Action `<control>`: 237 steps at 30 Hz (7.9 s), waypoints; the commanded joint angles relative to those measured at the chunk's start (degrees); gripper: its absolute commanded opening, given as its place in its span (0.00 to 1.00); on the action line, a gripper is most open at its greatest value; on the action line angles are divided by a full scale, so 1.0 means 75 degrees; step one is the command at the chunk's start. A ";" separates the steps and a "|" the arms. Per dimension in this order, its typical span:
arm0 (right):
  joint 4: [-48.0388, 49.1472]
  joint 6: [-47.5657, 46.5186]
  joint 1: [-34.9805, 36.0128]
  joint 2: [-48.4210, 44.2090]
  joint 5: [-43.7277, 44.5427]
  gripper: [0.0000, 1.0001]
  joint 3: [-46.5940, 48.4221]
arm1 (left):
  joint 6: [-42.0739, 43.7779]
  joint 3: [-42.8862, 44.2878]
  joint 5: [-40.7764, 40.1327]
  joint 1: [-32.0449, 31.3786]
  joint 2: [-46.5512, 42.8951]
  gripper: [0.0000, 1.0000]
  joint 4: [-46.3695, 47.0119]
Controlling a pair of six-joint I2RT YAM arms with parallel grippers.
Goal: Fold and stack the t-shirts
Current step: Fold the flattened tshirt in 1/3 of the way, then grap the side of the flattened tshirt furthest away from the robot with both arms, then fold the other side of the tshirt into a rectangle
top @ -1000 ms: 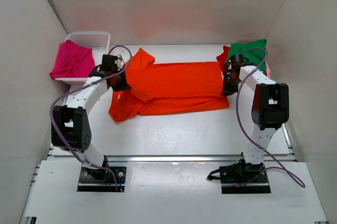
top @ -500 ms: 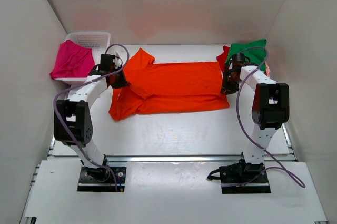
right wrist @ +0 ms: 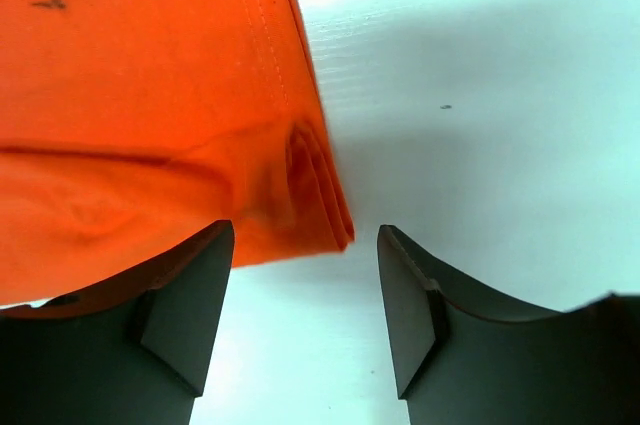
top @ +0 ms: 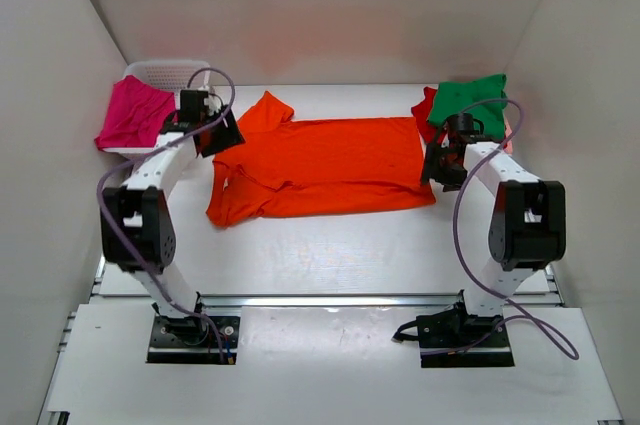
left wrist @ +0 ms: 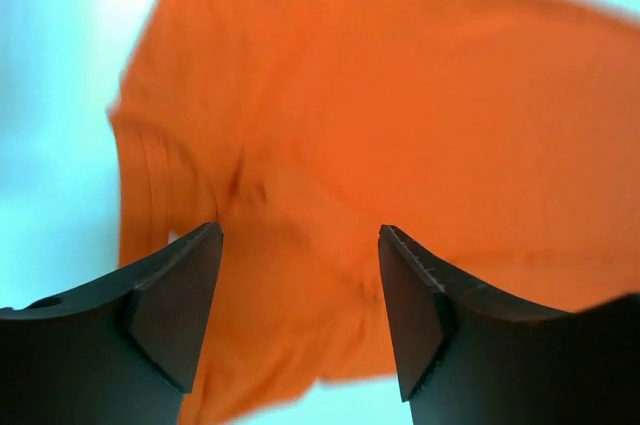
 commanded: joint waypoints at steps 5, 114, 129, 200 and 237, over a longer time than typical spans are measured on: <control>0.0492 -0.0145 0.0171 -0.0839 0.0267 0.58 -0.0243 | 0.0328 -0.2984 0.0182 -0.0315 -0.2224 0.74 -0.0773; -0.1113 0.0186 0.0596 -0.4731 -0.1234 0.59 -0.2789 | 0.0012 -0.2849 0.0544 -0.1555 -0.5577 0.60 -0.4079; 0.2132 0.1250 0.0477 -0.1603 0.0735 0.61 -0.1194 | 0.0151 0.2163 -0.0181 -0.0701 0.0702 0.68 -0.0690; 0.4382 0.0138 -0.0063 0.1178 -0.0424 0.00 0.0251 | 0.0868 0.2115 0.0415 -0.0901 0.1832 0.00 -0.0892; 0.4689 -0.0320 -0.0672 -0.2268 -0.1667 0.00 -0.3383 | 0.1031 -0.3513 -0.0041 -0.1111 -0.4157 0.00 -0.1863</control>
